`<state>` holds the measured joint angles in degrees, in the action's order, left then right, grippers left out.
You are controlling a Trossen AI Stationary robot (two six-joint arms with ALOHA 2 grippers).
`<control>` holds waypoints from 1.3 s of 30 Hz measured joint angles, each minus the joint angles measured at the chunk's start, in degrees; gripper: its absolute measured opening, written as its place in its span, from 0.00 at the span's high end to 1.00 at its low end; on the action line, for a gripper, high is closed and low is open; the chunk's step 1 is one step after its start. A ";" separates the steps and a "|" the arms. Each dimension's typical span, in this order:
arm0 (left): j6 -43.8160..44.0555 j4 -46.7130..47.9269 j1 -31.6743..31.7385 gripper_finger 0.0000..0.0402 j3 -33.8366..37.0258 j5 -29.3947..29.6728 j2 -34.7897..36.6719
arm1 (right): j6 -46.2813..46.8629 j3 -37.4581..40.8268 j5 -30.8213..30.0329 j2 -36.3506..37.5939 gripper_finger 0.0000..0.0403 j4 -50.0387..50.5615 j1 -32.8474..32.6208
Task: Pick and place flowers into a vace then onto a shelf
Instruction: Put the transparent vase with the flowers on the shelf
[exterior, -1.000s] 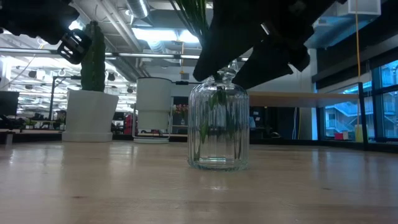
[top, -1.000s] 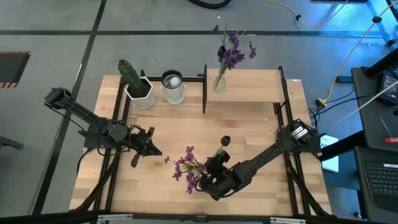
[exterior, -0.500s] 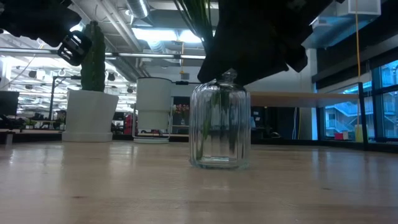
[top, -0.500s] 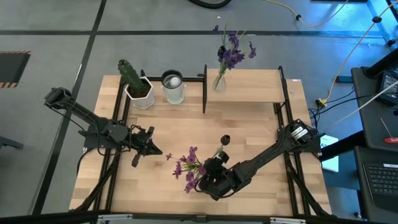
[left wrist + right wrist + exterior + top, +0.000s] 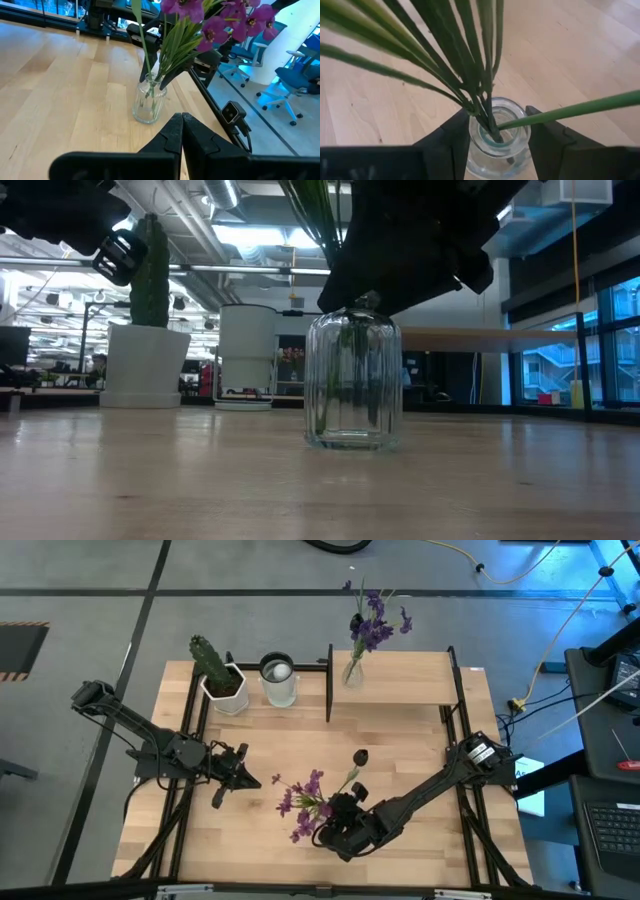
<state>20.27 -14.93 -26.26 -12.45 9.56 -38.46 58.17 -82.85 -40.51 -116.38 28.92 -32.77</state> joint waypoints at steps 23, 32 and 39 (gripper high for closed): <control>0.00 -0.29 0.01 0.99 0.00 -0.21 0.00 | -1.80 -43.88 -1.94 8.92 0.60 50.17 3.70; -3.53 -0.75 0.02 0.99 0.00 -0.22 0.00 | -14.54 -44.36 -1.86 17.22 0.60 45.97 9.63; -7.90 -1.02 0.57 0.99 0.00 -1.69 0.47 | -35.72 -44.35 8.81 20.37 0.60 27.41 18.74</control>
<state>12.37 -15.95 -25.69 -12.45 7.87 -37.99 22.45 -127.20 -31.70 -96.01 56.33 -14.04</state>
